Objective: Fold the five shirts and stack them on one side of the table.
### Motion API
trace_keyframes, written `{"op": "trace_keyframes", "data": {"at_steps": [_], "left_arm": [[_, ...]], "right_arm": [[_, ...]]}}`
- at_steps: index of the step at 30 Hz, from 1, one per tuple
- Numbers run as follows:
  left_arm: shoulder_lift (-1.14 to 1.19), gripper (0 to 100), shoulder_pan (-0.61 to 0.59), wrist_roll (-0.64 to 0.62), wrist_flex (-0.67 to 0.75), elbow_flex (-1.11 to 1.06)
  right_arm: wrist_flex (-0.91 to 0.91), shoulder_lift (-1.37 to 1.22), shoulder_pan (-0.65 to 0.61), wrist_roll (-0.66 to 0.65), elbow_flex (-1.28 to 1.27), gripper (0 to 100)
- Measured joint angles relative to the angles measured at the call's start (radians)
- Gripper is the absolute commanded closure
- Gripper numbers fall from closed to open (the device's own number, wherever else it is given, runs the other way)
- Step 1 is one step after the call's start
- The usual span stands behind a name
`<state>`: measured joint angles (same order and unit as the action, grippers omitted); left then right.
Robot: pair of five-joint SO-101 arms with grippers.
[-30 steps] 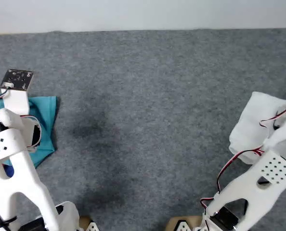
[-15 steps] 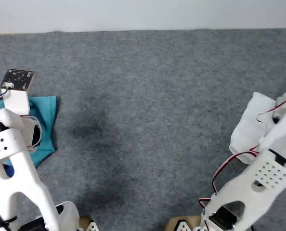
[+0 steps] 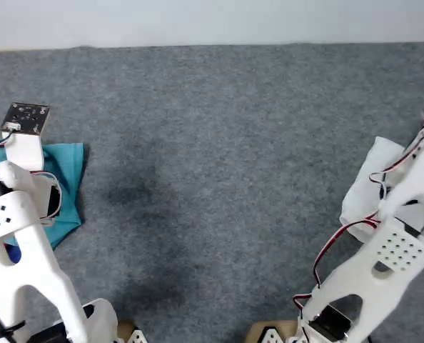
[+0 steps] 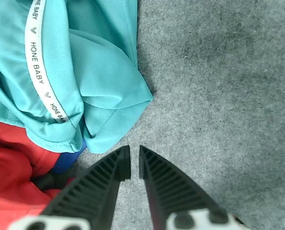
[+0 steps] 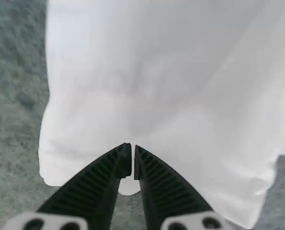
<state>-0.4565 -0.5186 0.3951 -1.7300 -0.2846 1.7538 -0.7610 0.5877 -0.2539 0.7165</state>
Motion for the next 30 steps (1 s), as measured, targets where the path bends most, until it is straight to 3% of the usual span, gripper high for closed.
{"op": "trace_keyframes", "data": {"at_steps": [13,21,30], "left_arm": [[0.0,96,0.009,-0.002,0.0,0.0],[0.0,96,0.109,0.0,0.0,0.0],[0.0,96,0.117,0.0,0.0,0.0]], "right_arm": [[0.0,0.025,-0.009,0.023,-0.239,98.9],[0.0,0.161,-0.028,0.023,-0.262,98.9],[0.0,0.278,0.009,0.023,-0.275,98.9]]}}
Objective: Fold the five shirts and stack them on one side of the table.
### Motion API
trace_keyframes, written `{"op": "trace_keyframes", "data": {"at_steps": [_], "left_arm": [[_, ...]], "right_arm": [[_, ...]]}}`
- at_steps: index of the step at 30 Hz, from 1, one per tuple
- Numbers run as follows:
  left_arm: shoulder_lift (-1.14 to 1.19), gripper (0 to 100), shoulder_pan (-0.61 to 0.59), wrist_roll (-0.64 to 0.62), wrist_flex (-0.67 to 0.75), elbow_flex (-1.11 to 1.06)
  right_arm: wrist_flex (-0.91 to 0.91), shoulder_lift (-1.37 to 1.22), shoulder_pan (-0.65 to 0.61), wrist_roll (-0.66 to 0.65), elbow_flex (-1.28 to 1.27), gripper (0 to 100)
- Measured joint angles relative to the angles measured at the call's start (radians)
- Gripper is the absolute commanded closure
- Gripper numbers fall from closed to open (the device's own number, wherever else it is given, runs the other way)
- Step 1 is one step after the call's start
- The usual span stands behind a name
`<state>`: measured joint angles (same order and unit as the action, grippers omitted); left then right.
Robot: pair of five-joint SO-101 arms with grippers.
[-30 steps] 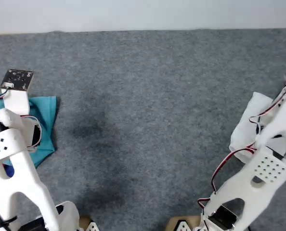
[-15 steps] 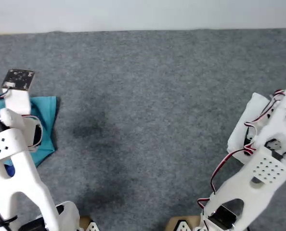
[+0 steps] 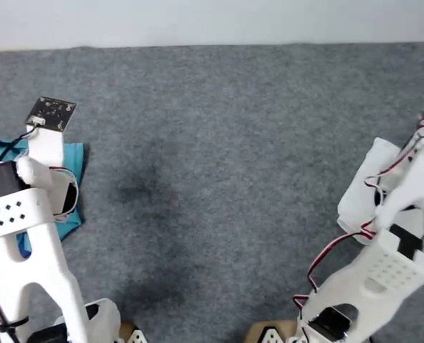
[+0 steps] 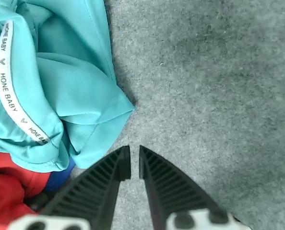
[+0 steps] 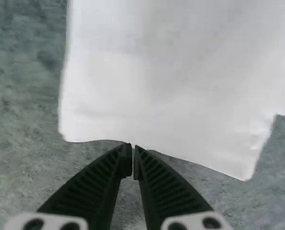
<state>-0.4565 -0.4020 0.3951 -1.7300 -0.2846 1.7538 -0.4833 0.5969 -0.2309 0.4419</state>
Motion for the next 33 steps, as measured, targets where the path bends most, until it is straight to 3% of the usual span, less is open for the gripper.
{"op": "trace_keyframes", "data": {"at_steps": [6,13,27,33], "left_arm": [[0.0,96,0.0,0.0,0.0,0.0],[0.0,96,0.0,0.0,0.0,0.0],[0.0,96,0.0,0.0,0.0,0.0],[0.0,96,0.0,0.0,0.0,0.0]], "right_arm": [[-0.021,-0.063,0.109,0.0,0.0,98.9],[-0.011,-0.141,0.153,0.0,0.0,98.9],[0.0,-0.064,0.157,0.0,-0.012,98.9],[-0.087,-0.051,0.172,0.0,-0.012,98.9]]}}
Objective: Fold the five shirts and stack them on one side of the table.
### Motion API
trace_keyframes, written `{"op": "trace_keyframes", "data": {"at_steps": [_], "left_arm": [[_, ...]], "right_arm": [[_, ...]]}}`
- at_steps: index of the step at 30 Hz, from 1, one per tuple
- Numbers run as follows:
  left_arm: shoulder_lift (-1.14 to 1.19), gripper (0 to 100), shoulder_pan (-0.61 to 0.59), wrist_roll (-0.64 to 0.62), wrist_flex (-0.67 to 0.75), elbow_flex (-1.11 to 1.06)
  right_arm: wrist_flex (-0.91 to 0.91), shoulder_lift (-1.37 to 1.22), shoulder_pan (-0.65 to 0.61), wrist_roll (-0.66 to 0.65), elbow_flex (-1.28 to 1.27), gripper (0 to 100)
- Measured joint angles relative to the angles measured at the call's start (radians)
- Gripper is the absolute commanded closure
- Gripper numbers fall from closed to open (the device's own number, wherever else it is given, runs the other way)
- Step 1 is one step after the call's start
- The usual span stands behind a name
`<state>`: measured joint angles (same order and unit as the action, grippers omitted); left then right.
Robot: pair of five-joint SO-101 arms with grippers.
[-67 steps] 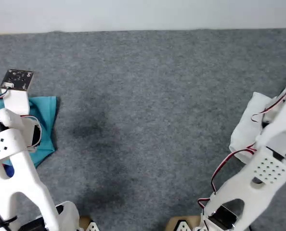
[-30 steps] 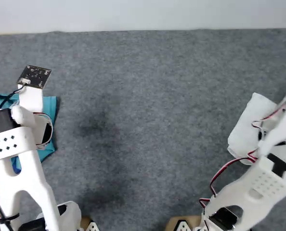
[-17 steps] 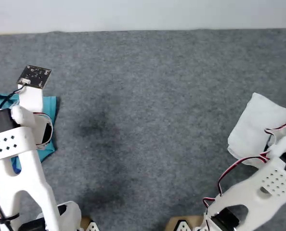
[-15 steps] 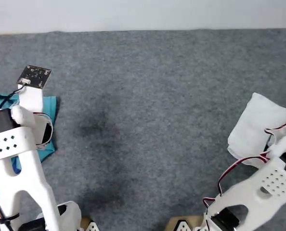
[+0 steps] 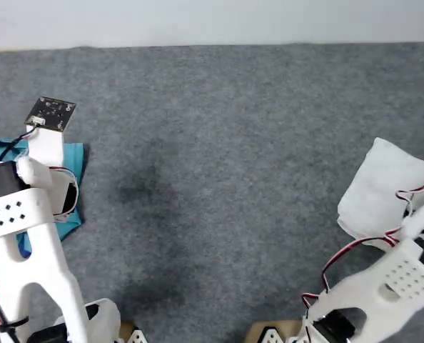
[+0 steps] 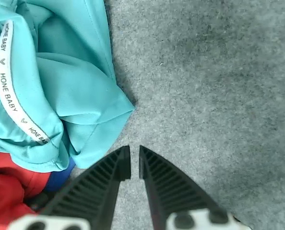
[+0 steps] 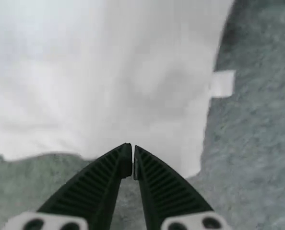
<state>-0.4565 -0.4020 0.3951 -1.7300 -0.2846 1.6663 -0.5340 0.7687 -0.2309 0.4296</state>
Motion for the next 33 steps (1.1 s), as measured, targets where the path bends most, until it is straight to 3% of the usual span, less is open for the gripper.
{"op": "trace_keyframes", "data": {"at_steps": [13,21,28,33], "left_arm": [[0.0,96,0.0,0.0,0.0,0.0],[0.0,96,0.0,0.0,0.0,0.0],[0.0,95,0.0,-0.025,0.0,0.087],[0.0,82,-0.054,-0.034,0.0,0.1]], "right_arm": [[0.083,-0.138,0.005,0.0,0.002,98.9],[0.087,0.058,0.003,0.0,0.002,98.9],[0.087,0.321,-0.127,0.0,-0.017,98.9],[0.087,0.471,-0.265,0.0,-0.207,98.9]]}}
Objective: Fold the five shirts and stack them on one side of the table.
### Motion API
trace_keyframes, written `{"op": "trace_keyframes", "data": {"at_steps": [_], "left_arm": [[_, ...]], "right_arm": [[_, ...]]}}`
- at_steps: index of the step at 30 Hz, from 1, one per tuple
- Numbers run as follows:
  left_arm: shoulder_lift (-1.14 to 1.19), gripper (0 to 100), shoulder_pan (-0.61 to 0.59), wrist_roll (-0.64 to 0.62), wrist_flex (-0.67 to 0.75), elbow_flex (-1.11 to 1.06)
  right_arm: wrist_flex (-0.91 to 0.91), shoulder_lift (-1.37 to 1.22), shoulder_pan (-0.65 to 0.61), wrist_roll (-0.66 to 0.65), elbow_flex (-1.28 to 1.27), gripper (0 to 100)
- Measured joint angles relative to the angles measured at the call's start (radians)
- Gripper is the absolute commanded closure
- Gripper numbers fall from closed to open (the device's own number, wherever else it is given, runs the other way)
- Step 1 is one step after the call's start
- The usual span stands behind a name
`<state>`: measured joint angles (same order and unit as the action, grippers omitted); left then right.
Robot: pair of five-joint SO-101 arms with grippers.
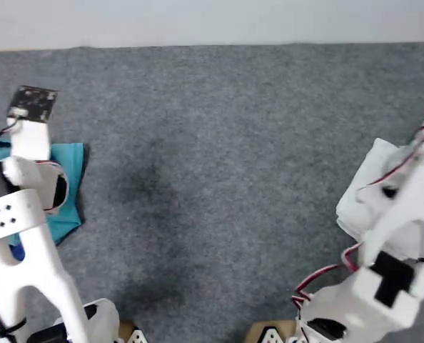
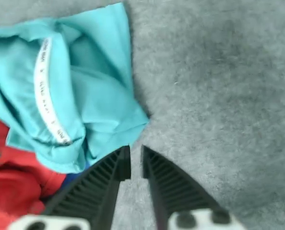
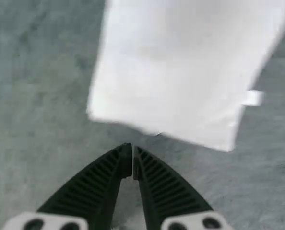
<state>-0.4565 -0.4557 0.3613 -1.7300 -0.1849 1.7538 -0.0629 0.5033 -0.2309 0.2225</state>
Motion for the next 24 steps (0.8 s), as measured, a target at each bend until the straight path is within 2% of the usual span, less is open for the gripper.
{"op": "trace_keyframes", "data": {"at_steps": [4,10,16,22,24], "left_arm": [[0.0,79,-0.066,0.043,0.026,0.0],[0.055,77,-0.169,0.196,0.161,0.006],[0.272,77,-0.204,0.267,0.265,0.064],[0.477,78,-0.206,0.275,0.384,0.138],[0.548,83,-0.206,0.275,0.422,0.143]], "right_arm": [[0.0,0.118,-0.095,0.0,-0.226,98.9],[0.0,0.221,-0.196,0.0,-0.462,98.8],[0.0,0.226,-0.218,0.032,-0.491,98.8],[0.0,0.226,-0.221,0.041,-0.491,98.8],[0.0,0.226,-0.221,0.041,-0.491,98.8]]}}
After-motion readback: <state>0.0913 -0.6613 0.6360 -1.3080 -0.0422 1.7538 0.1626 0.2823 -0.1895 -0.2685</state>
